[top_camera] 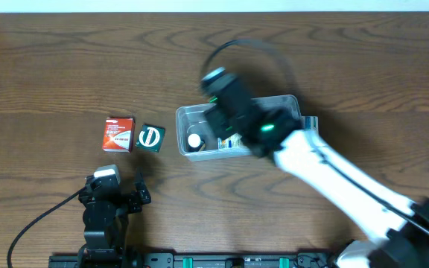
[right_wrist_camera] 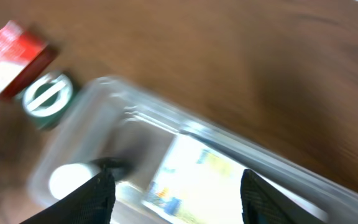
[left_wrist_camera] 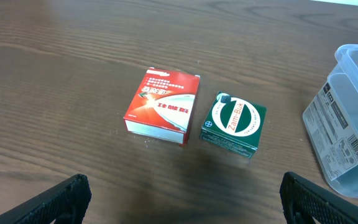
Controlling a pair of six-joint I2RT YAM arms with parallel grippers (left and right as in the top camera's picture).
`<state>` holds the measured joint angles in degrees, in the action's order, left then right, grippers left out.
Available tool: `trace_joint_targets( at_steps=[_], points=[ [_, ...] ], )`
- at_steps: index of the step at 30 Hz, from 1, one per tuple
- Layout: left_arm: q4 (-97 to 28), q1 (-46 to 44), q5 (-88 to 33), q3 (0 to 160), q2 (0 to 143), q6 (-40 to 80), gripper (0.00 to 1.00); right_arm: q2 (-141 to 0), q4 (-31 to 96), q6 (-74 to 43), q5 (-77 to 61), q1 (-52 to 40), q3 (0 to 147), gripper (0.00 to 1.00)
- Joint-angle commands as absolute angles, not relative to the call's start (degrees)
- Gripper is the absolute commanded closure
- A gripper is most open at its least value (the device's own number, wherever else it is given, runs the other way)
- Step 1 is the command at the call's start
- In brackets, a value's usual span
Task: Pack container
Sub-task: 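Release the bottle in the container's left end and withdraw right, then grasp the white Panadol box with the right gripper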
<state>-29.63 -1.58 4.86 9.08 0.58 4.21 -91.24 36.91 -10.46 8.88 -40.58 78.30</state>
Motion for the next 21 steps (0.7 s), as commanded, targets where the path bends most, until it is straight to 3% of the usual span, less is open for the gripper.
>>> trace_joint_targets(
  at_steps=[1, 8, 11, 21],
  points=[
    [-29.69, -1.30, 4.95, 8.69, 0.23, 3.68, 0.02, -87.85, 41.87, -17.26, 11.79, -32.29, 78.96, 0.34],
    [-29.69, -1.30, 4.95, 8.67, 0.23, 3.68, 0.02, -90.72, 54.61, -20.95, 3.77, -12.78, 78.96, 0.26],
    [-29.69, -1.30, 4.95, 8.69, 0.23, 3.68, 0.02, -94.59, 56.80, -21.02, 2.42, -7.64, 78.96, 0.31],
    [-29.69, -1.30, 4.93, 8.69, 0.23, 3.68, 0.02, -109.25, 57.71, -20.93, 1.61, -5.69, 78.94, 0.33]
  ],
)
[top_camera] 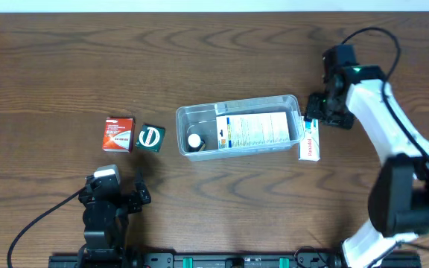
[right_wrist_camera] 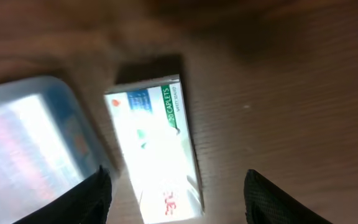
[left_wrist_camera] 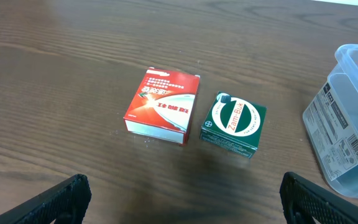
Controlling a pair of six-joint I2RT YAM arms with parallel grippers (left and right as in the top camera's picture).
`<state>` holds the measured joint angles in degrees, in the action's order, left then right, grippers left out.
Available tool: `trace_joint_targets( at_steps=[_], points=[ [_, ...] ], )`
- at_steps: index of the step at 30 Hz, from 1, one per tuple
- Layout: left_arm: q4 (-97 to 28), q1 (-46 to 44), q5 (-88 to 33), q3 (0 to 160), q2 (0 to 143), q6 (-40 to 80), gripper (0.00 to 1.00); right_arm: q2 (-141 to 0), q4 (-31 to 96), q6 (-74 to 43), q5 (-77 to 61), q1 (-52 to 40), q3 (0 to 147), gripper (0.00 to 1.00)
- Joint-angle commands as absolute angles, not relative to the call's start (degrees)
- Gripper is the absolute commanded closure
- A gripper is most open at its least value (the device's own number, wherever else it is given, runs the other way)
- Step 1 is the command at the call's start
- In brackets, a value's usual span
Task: Pack container
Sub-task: 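Grasp the white Panadol box with the right gripper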
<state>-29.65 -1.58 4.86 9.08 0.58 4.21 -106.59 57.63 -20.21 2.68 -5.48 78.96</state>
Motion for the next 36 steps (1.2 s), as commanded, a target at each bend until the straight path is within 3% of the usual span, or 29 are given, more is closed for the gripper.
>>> trace_joint_targets(
  at_steps=[1, 19, 25, 32, 36],
  points=[
    [-29.69, -1.30, 4.95, 8.69, 0.23, 3.66, 0.02, -110.15, 57.84, -20.82, 1.43, -5.76, 78.94, 0.33],
    [-29.69, -1.30, 4.95, 8.69, 0.23, 3.68, 0.02, -112.44, 55.64, -13.21, -4.64, -6.26, 76.31, 0.21],
    [-29.69, -1.30, 4.95, 8.69, 0.23, 3.68, 0.02, -112.90, 51.96, -15.64, -1.83, -4.25, 72.38, 0.28],
    [-29.69, -1.30, 4.95, 8.67, 0.23, 3.68, 0.02, -112.84, 51.35, -16.27, -0.30, -1.76, 71.42, 0.48],
    [-29.69, -1.30, 4.95, 8.69, 0.23, 3.68, 0.02, -112.71, 51.31, -16.25, 0.25, -1.93, 71.53, 0.50]
  ],
)
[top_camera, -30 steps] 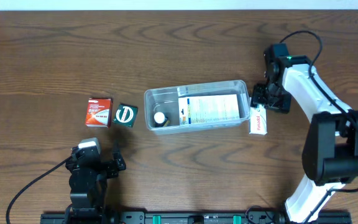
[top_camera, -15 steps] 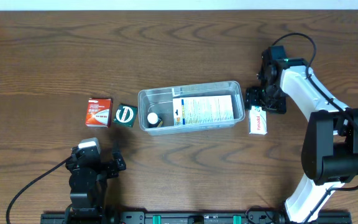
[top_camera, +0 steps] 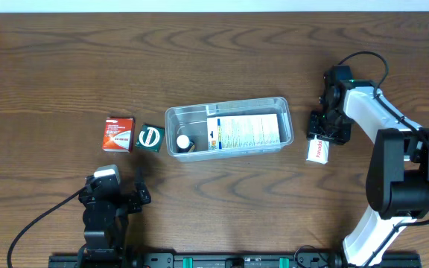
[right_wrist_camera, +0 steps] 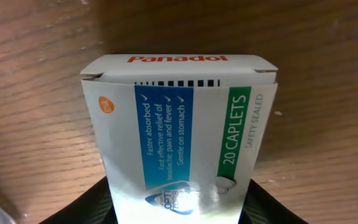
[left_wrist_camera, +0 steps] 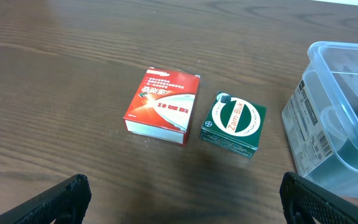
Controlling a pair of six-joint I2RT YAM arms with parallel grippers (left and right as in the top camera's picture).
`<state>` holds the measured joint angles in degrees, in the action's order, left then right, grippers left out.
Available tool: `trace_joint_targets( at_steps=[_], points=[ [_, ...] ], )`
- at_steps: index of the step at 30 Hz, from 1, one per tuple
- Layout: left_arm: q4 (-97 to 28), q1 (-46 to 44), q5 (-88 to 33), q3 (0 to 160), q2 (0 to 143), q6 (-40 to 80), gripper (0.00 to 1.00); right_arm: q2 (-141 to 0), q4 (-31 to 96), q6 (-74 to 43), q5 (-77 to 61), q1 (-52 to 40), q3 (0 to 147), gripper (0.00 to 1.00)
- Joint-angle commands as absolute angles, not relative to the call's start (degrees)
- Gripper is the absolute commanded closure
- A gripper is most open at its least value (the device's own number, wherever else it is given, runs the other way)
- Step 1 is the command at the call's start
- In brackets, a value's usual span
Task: Pack container
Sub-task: 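Grasp the white Panadol box with the right gripper, then lift the Panadol box and lower it into the container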
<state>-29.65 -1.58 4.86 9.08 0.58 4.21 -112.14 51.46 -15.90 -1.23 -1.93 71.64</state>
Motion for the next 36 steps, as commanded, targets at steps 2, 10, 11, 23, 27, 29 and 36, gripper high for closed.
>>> trace_joint_targets(
  at_steps=[2, 10, 11, 23, 27, 29, 36],
  points=[
    [-29.69, -1.30, 4.95, 8.69, 0.23, 3.68, 0.02, -112.09, 51.05, -16.23, 0.23, -2.02, 71.57, 0.50],
    [-29.69, -1.30, 4.93, 8.69, 0.23, 3.68, 0.02, -102.63, 51.70, -14.63, 1.54, -2.66, 71.66, 0.57],
    [-29.69, -1.30, 4.95, 8.69, 0.23, 3.68, 0.02, -100.99, 51.75, -14.15, 1.54, -2.90, 71.66, 0.58],
    [-29.69, -1.30, 4.95, 8.67, 0.23, 3.68, 0.02, -82.32, 48.99, 3.88, 1.48, -16.88, 71.66, 0.60],
    [-29.69, -1.30, 4.95, 8.69, 0.23, 3.68, 0.02, -80.88, 46.44, 14.98, 0.49, -23.53, 71.66, 0.62],
    [-29.69, -1.30, 4.95, 8.69, 0.23, 3.66, 0.02, -80.99, 45.69, 21.93, -0.30, -26.72, 71.66, 0.62],
    [-29.69, -1.30, 4.95, 8.69, 0.23, 3.68, 0.02, -83.07, 43.70, 41.45, -0.25, -33.26, 71.66, 0.55]
  ],
)
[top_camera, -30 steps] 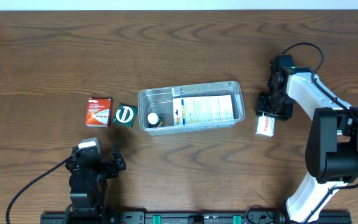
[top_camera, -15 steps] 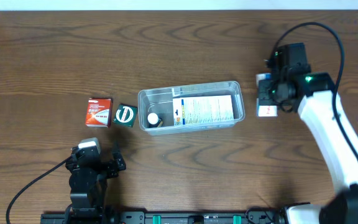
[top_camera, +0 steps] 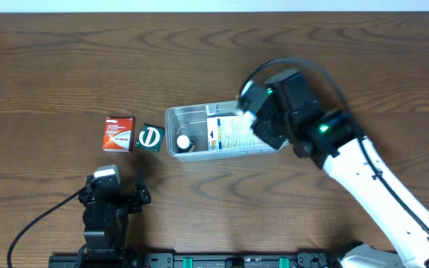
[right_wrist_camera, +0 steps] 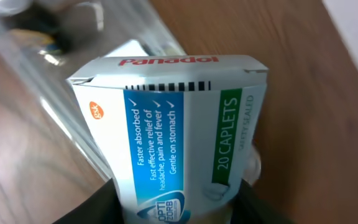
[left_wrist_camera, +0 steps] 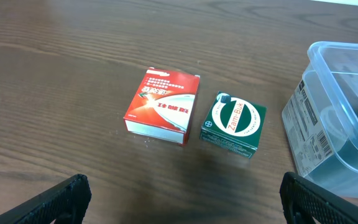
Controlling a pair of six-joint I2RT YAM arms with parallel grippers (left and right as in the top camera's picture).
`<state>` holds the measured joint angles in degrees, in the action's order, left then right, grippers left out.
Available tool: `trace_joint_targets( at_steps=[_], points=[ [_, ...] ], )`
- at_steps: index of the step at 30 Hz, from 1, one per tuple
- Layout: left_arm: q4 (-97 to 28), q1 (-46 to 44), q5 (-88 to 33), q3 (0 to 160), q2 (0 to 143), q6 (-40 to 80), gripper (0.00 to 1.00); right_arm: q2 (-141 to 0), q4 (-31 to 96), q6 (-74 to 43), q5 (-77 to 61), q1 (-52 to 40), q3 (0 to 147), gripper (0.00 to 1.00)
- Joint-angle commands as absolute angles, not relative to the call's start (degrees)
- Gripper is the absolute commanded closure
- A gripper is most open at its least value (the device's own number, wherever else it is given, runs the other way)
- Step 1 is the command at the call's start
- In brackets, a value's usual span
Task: Pack container
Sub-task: 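Lift the Panadol box and lower it into the container, then release the Panadol box and raise the right gripper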
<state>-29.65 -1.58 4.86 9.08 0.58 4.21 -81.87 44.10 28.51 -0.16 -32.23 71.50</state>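
Observation:
The white, blue and green Panadol box (right_wrist_camera: pixel 173 124) fills the right wrist view, with my right gripper (right_wrist_camera: pixel 176 202) shut on its lower end. It hangs over the right end of the clear plastic container (top_camera: pixel 171 125), whose wall (right_wrist_camera: pixel 61 43) shows blurred behind the box. Inside the container lie a white-capped bottle (top_camera: pixel 182 141) and a large white printed box (top_camera: pixel 228 132). A red box (left_wrist_camera: pixel 162 106) and a green Zam-Buk box (left_wrist_camera: pixel 233 124) lie on the table left of the container. My left gripper (left_wrist_camera: pixel 182 208) stands open low in front of them, holding nothing.
The wooden table (top_camera: pixel 65 59) stretches bare-looking around the items. The right arm (top_camera: pixel 363 171) reaches in diagonally from the lower right. A black cable (top_camera: pixel 36 223) runs along the table from the left arm's base.
My right gripper was down on the table right of the container, around the Panadol box. Now it holds the box lifted over the container's right end. The left arm has not moved.
My right arm was first over the container. Then it was above the Panadol box lying against the container's right end. Later the container stood a little further left and the gripper was around the box. Now the box is held above the container.

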Motion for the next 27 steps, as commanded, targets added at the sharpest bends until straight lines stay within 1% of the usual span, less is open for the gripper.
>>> trace_joint_targets(
  at_steps=[1, 6, 8, 11, 12, 15, 18, 21, 27],
  points=[
    [-29.69, -1.30, 4.93, 8.69, 0.23, 3.68, 0.02, -83.53, 43.64, 43.38, -0.25, -33.30, 71.66, 0.54],
    [-29.69, -1.30, 4.95, 8.69, 0.23, 3.68, 0.02, -86.17, 43.66, 51.11, -0.23, -32.75, 71.66, 0.46],
    [-29.69, -1.30, 4.95, 8.69, 0.23, 3.66, 0.02, -87.42, 43.24, 54.81, -0.25, -32.42, 71.66, 0.48],
    [-29.69, -1.30, 4.95, 8.69, 0.23, 3.68, 0.02, -88.95, 42.96, 59.48, 0.49, -32.42, 71.66, 0.46],
    [-29.69, -1.30, 4.93, 8.69, 0.23, 3.66, 0.02, -89.38, 42.96, 60.93, 1.87, -32.27, 71.66, 0.48],
    [-29.69, -1.30, 4.95, 8.69, 0.23, 3.68, 0.02, -90.83, 42.33, 62.72, 4.60, -31.86, 71.66, 0.48],
    [-29.69, -1.30, 4.95, 8.69, 0.23, 3.68, 0.02, -91.46, 40.88, 61.58, 3.57, -31.75, 71.66, 0.51],
    [-29.69, -1.30, 4.95, 8.69, 0.23, 3.68, 0.02, -91.44, 38.63, 56.14, 1.98, -31.90, 71.66, 0.43],
    [-29.69, -1.30, 4.95, 8.69, 0.23, 3.68, 0.02, -91.44, 37.54, 41.71, 0.93, -32.01, 71.66, 0.37]
  ],
)
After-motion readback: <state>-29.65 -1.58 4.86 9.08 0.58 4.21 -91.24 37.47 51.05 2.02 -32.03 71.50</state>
